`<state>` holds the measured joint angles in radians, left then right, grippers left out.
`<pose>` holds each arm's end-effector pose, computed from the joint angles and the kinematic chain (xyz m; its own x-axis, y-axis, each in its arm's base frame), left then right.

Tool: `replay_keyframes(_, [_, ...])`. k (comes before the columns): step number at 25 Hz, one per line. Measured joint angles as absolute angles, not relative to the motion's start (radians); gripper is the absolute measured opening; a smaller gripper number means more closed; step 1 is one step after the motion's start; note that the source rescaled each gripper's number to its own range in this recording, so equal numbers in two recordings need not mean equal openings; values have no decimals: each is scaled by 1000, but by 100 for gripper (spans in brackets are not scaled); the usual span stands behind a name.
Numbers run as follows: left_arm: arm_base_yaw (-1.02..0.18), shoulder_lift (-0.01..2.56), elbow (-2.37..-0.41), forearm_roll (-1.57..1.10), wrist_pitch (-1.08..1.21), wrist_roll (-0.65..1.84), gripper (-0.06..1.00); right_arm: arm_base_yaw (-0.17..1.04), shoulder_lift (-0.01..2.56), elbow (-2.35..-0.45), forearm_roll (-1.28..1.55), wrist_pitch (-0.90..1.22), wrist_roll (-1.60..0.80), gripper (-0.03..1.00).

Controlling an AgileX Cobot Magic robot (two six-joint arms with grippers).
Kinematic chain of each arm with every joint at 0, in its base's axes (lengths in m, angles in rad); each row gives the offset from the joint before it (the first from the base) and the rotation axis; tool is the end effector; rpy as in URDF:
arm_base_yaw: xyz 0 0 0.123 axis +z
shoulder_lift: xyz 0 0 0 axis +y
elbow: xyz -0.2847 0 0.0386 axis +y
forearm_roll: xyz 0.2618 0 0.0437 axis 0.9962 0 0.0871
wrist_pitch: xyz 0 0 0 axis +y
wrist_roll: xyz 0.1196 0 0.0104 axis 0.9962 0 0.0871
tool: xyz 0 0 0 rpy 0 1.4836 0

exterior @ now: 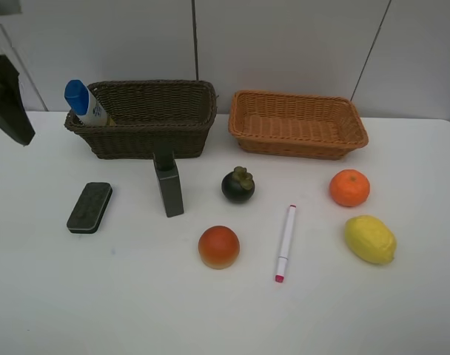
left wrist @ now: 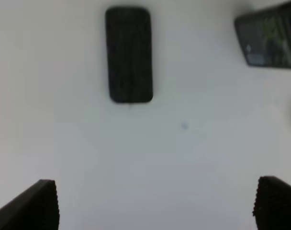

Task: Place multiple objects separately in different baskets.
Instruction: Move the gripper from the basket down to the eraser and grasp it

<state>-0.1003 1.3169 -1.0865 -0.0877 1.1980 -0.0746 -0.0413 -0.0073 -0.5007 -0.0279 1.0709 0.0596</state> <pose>0.2558 -0.0356 0.2745 -0.9757 -0.0084 -0.2191 0.0146 0.9945 -0.1033 0.0290 -0.0041 0.2701 -0.4540 0.0650 -0.8886 0.0841 0.9960 0.0299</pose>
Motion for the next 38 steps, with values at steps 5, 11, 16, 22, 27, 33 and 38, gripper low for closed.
replay_keyframes(5, [-100,1292,-908,-53,1131,-59,100,-41,-7,-501,-28,1071,60,100])
replay_keyframes(11, [-100,1434,-875,-58,941,-47,100,-41,-7,-501,-28,1071,60,100])
replay_keyframes(16, [-100,1599,-875,-106,785,0,100,-41,-7,-501,-28,1071,60,100])
replay_keyframes(22, [-100,1780,-932,-137,709,12,100,-41,-7,-501,-28,1071,60,100])
replay_keyframes(27, [-100,1867,-991,-137,651,8,100,-41,-7,-501,-28,1071,60,100])
replay_keyframes(33, [-106,1951,-1053,-139,640,8,100,-41,-7,-501,-28,1071,60,100])
replay_keyframes(38, [-154,1992,-1054,-134,635,8,100,-41,-7,-501,-28,1071,60,100])
